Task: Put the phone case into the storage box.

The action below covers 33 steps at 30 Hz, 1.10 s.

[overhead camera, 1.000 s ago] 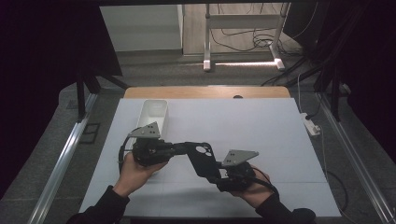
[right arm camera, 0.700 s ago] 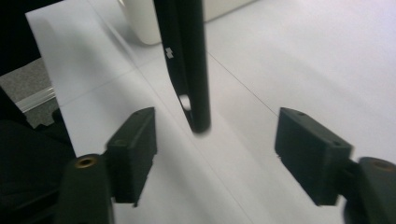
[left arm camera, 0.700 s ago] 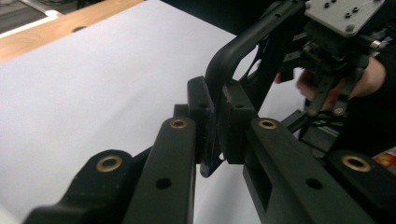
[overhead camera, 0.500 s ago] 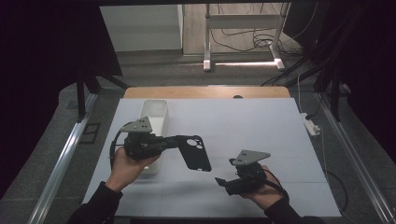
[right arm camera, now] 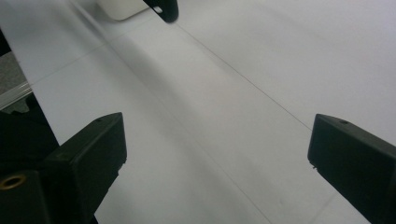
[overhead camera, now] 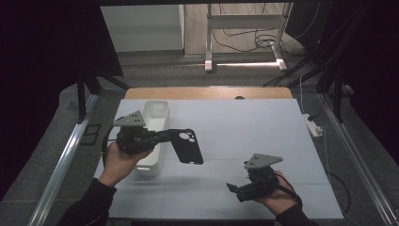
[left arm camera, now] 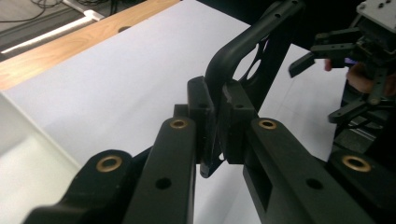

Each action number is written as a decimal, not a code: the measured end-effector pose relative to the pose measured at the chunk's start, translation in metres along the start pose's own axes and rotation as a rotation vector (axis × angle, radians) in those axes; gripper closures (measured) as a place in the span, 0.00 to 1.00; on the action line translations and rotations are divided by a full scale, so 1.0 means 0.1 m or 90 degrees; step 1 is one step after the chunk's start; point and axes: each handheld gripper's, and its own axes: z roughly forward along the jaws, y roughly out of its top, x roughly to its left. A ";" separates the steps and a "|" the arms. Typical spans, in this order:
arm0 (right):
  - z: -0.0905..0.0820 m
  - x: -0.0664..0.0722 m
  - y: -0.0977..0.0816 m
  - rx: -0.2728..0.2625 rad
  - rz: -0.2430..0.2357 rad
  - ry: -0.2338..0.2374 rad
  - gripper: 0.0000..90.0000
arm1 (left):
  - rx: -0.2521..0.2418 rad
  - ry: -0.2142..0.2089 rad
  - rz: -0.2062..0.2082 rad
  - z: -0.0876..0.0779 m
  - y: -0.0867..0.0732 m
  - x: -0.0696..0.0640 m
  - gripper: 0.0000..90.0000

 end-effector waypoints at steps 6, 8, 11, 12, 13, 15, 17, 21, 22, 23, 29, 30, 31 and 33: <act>-0.06 -0.04 -0.07 0.002 0.002 -0.017 0.00 | -0.001 0.012 0.000 -0.05 0.03 0.06 0.93; -0.09 -0.07 -0.11 -0.004 0.010 -0.024 0.00 | -0.001 0.020 0.000 -0.09 0.04 0.09 0.93; -0.13 -0.11 -0.15 -0.011 0.021 -0.035 0.00 | 0.001 0.029 -0.001 -0.11 0.06 0.13 0.93; -0.15 -0.12 -0.17 -0.012 0.026 -0.039 0.00 | 0.001 0.032 -0.002 -0.12 0.07 0.15 0.93; -0.16 -0.14 -0.19 -0.014 0.028 -0.044 0.00 | 0.002 0.035 -0.002 -0.13 0.07 0.16 0.93; -0.19 -0.16 -0.22 -0.017 0.034 -0.049 0.00 | 0.001 0.038 -0.003 -0.15 0.08 0.18 0.93; -0.21 -0.18 -0.24 -0.016 0.039 -0.052 0.00 | -0.002 0.038 -0.007 -0.17 0.09 0.20 0.93; -0.26 -0.22 -0.32 -0.016 0.054 -0.064 0.00 | -0.003 0.048 -0.007 -0.22 0.11 0.23 0.93; -0.27 -0.23 -0.33 -0.018 0.057 -0.065 0.00 | -0.004 0.049 -0.008 -0.23 0.12 0.24 0.94; -0.28 -0.24 -0.34 -0.018 0.061 -0.070 0.00 | -0.004 0.051 -0.008 -0.24 0.12 0.25 0.93; -0.37 -0.30 -0.44 -0.020 0.080 -0.094 0.00 | -0.004 0.066 -0.006 -0.28 0.16 0.30 0.93; -0.38 -0.31 -0.46 -0.020 0.082 -0.098 0.00 | -0.004 0.069 -0.007 -0.29 0.17 0.31 0.93; -0.39 -0.31 -0.47 -0.022 0.086 -0.099 0.00 | -0.003 0.071 -0.007 -0.30 0.18 0.32 0.93; -0.42 -0.32 -0.50 -0.021 0.093 -0.103 0.00 | -0.001 0.076 -0.006 -0.31 0.18 0.34 0.93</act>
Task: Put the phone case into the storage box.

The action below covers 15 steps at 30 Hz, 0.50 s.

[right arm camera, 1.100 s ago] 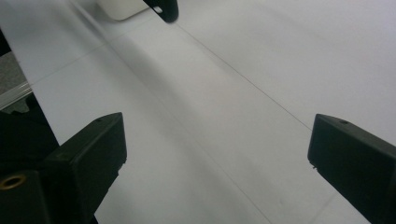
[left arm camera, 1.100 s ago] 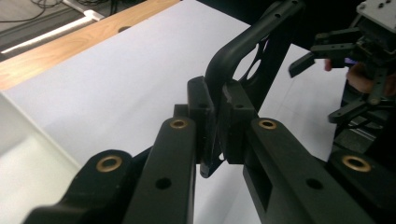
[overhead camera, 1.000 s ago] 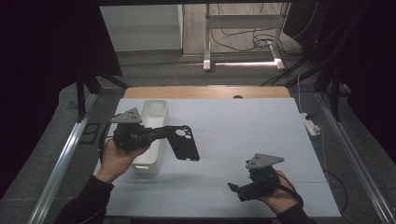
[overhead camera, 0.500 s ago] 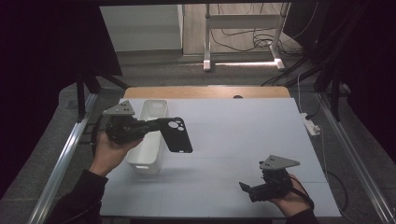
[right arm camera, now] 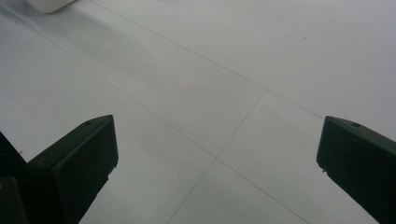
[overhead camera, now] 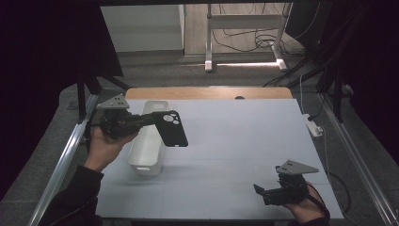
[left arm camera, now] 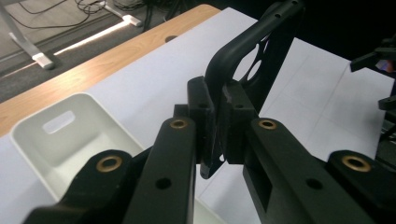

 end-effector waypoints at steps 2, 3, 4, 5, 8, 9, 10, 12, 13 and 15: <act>-0.02 -0.02 -0.02 0.002 0.009 -0.004 0.00 | 0.002 0.007 -0.001 -0.01 0.00 0.02 0.93; -0.04 -0.03 -0.04 0.003 0.012 -0.007 0.00 | 0.003 0.009 -0.002 -0.02 0.00 0.04 0.93; -0.05 -0.04 -0.05 0.003 0.012 -0.009 0.00 | 0.002 0.012 -0.003 -0.03 0.00 0.05 0.93; -0.05 -0.05 -0.06 0.002 0.017 -0.010 0.00 | 0.003 0.014 -0.003 -0.03 0.00 0.06 0.93; -0.10 -0.07 -0.08 -0.004 0.026 -0.018 0.00 | 0.004 0.022 -0.007 -0.06 0.01 0.11 0.93; -0.11 -0.08 -0.09 -0.003 0.028 -0.019 0.00 | 0.004 0.024 -0.008 -0.07 0.01 0.12 0.93; -0.12 -0.08 -0.10 -0.004 0.031 -0.021 0.00 | 0.004 0.026 -0.008 -0.07 0.01 0.13 0.93; -0.14 -0.10 -0.11 -0.006 0.037 -0.023 0.00 | 0.006 0.032 -0.008 -0.09 0.02 0.16 0.93; -0.14 -0.10 -0.11 -0.005 0.040 -0.023 0.00 | 0.006 0.034 -0.010 -0.10 0.02 0.17 0.93; -0.16 -0.10 -0.12 -0.006 0.044 -0.026 0.00 | 0.008 0.040 -0.010 -0.11 0.02 0.20 0.93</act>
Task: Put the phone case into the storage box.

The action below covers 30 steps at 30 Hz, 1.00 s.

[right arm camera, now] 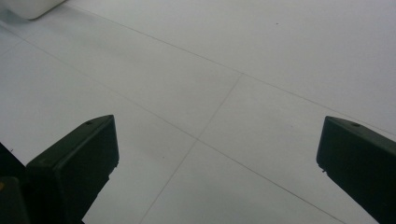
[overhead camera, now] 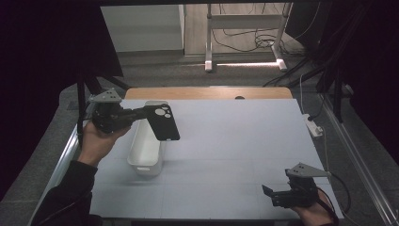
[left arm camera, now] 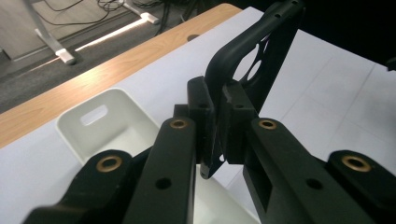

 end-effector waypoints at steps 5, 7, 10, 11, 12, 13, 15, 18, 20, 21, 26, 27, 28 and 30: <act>-0.03 0.00 -0.01 -0.005 0.002 -0.005 0.00 | 0.003 0.019 -0.005 -0.04 0.00 0.09 0.93; -0.04 -0.01 -0.02 -0.005 0.001 -0.007 0.00 | 0.005 0.027 -0.008 -0.06 -0.01 0.13 0.93; -0.05 -0.01 -0.02 -0.002 0.002 -0.006 0.00 | 0.006 0.035 -0.008 -0.08 -0.01 0.18 0.93; -0.06 -0.01 -0.03 -0.008 0.002 -0.009 0.00 | 0.007 0.041 -0.008 -0.10 0.00 0.21 0.93; -0.06 -0.01 -0.03 -0.010 0.002 -0.009 0.00 | 0.007 0.041 -0.008 -0.10 0.00 0.21 0.93; -0.06 -0.01 -0.03 -0.011 0.003 -0.009 0.00 | 0.006 0.047 -0.008 -0.11 0.00 0.24 0.93; -0.06 -0.01 -0.03 -0.012 0.003 -0.009 0.00 | 0.006 0.053 -0.008 -0.12 0.00 0.28 0.93; -0.07 -0.01 -0.03 -0.014 0.003 -0.009 0.00 | 0.007 0.059 -0.007 -0.12 0.00 0.31 0.93; -0.07 -0.01 -0.03 -0.016 0.004 -0.009 0.00 | 0.006 0.064 -0.008 -0.11 -0.01 0.34 0.93; -0.07 -0.01 -0.03 -0.018 0.005 -0.009 0.00 | 0.007 0.065 -0.008 -0.10 -0.01 0.36 0.93; -0.08 -0.02 -0.04 -0.011 0.004 -0.011 0.00 | 0.006 0.075 -0.010 -0.07 -0.02 0.43 0.93; -0.08 -0.03 -0.04 -0.015 0.007 -0.009 0.00 | 0.007 0.078 -0.009 -0.04 -0.02 0.47 0.93; -0.09 -0.03 -0.04 -0.014 0.008 -0.008 0.00 | 0.008 0.082 -0.009 -0.03 -0.02 0.48 0.93; -0.08 -0.03 -0.04 -0.013 0.008 -0.006 0.00 | 0.009 0.087 -0.009 -0.01 -0.02 0.51 0.93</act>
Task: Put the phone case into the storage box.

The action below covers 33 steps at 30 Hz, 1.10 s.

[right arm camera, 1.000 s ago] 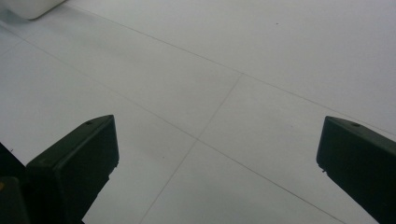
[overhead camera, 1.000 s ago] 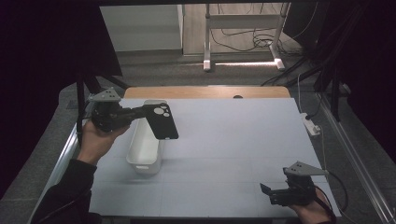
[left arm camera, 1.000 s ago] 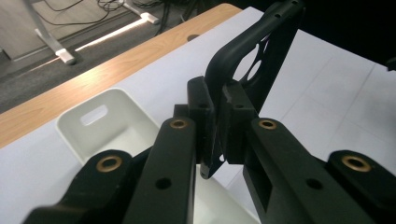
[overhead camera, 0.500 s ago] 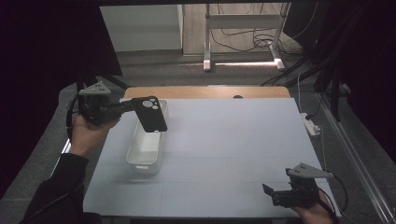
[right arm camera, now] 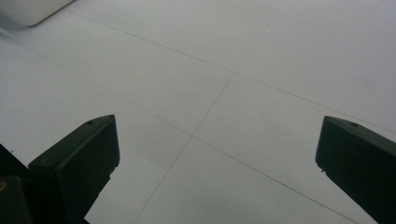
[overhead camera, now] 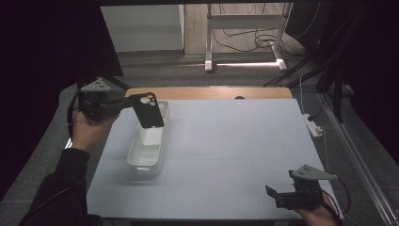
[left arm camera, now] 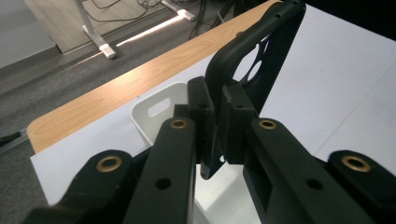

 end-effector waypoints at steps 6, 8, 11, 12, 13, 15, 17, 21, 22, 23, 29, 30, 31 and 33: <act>0.01 0.01 0.00 0.005 -0.004 0.001 0.00 | 0.001 0.010 -0.001 0.05 0.01 0.06 0.93; 0.01 0.01 0.00 0.005 -0.005 0.001 0.00 | 0.003 0.014 0.002 0.07 0.02 0.08 0.93; 0.01 0.00 0.00 0.004 -0.004 0.002 0.00 | 0.003 0.014 0.001 0.12 0.03 0.11 0.93; 0.00 0.00 0.00 0.006 -0.004 0.002 0.00 | 0.004 0.015 0.002 0.14 0.04 0.12 0.93; 0.01 0.01 0.00 0.006 -0.005 0.003 0.00 | 0.004 0.014 0.002 0.16 0.04 0.13 0.93; 0.01 0.01 0.00 0.007 -0.006 0.004 0.00 | 0.005 0.016 0.004 0.20 0.04 0.14 0.93; 0.01 0.01 0.00 0.008 -0.007 0.004 0.00 | 0.006 0.021 0.005 0.25 0.04 0.17 0.93; 0.02 0.02 0.00 0.011 -0.012 0.002 0.00 | 0.008 0.020 0.000 0.32 0.03 0.22 0.93; 0.02 0.02 0.00 0.011 -0.011 0.003 0.00 | 0.009 0.021 -0.001 0.34 0.03 0.23 0.93; 0.02 0.02 0.00 0.011 -0.012 0.003 0.00 | 0.009 0.024 -0.003 0.37 0.02 0.24 0.93; 0.02 0.01 0.00 0.012 -0.011 0.006 0.00 | 0.004 0.025 -0.013 0.47 -0.02 0.31 0.93; 0.02 0.01 0.00 0.012 -0.012 0.006 0.00 | 0.005 0.028 -0.011 0.49 -0.02 0.32 0.93; 0.02 0.01 0.00 0.013 -0.013 0.006 0.00 | 0.005 0.028 -0.011 0.51 -0.02 0.33 0.93; 0.02 0.01 0.00 0.013 -0.013 0.007 0.00 | 0.008 0.029 -0.012 0.54 -0.03 0.34 0.93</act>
